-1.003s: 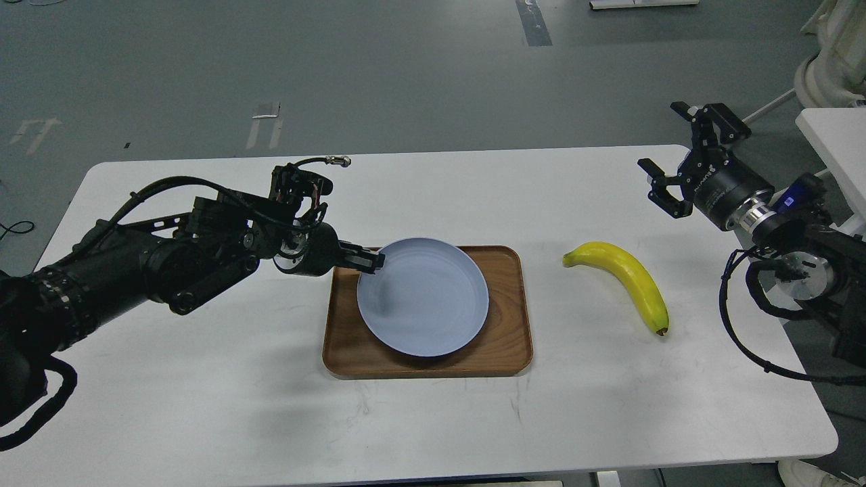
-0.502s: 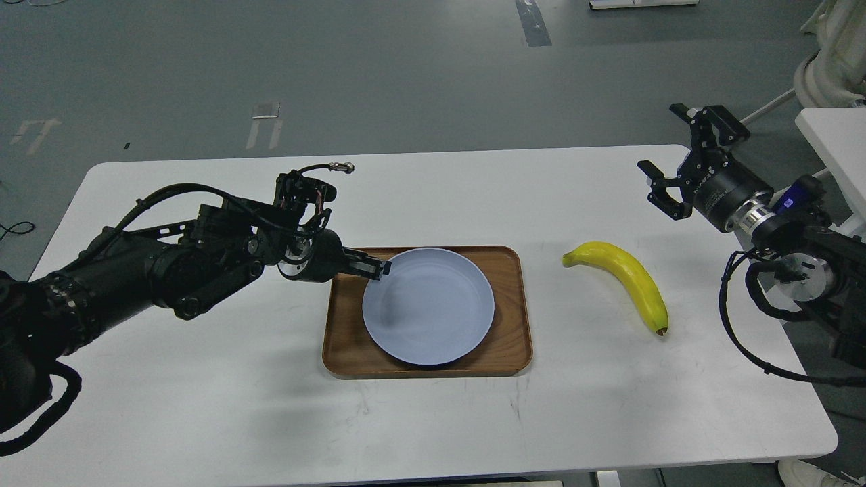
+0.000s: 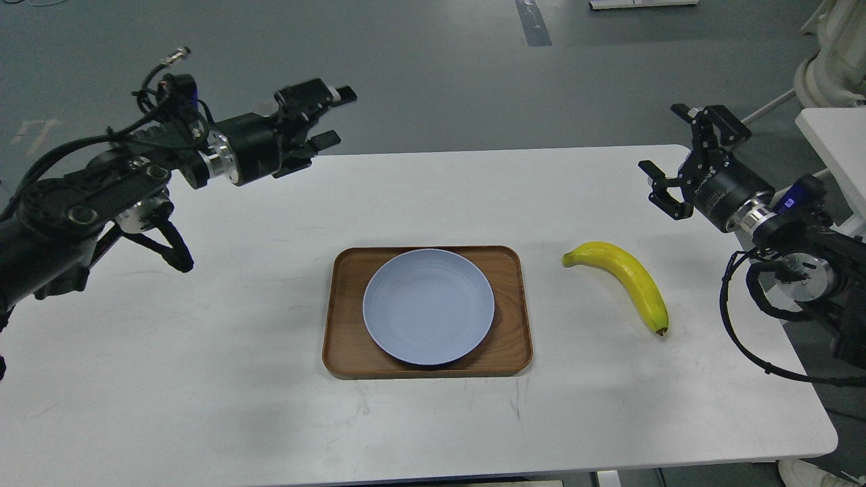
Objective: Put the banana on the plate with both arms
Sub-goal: 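Open the left gripper and raise it away from the plate, then reach the right gripper down to the yellow banana and grasp it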
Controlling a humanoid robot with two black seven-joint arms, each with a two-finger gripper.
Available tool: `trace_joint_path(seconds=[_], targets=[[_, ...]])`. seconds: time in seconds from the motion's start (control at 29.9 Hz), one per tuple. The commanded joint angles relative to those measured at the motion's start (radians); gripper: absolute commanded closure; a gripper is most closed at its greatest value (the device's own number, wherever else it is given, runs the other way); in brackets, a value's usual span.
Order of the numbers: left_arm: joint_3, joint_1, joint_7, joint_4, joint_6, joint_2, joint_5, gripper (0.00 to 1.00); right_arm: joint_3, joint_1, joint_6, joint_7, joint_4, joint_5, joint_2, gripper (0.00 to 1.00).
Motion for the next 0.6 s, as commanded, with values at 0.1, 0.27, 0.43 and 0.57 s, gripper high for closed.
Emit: trace_joint_path(seconds=[0.1, 0.27, 0.43, 0.57], targets=[[-0.227, 0.239, 0.0, 0.0, -0.011, 0.109, -0.249, 0.02, -0.01, 0.001, 0.0, 0.0, 0.003, -0.015, -0.002, 0.0], [-0.385, 0.372, 0.006, 0.0, -0.011, 0.106, -0.24, 0.02, -0.068, 0.088, 0.0, 0.0, 0.034, -0.351, -0.07, 0.0], [-0.393, 0.372, 0.006, 0.0, -0.011, 0.098, -0.237, 0.02, -0.145, 0.227, 0.0, 0.0, 0.143, -0.841, -0.145, 0.0], [-0.394, 0.372, 0.006, 0.0, -0.011, 0.092, -0.237, 0.02, -0.229, 0.297, 0.0, 0.0, 0.186, -1.085, -0.165, 0.0]])
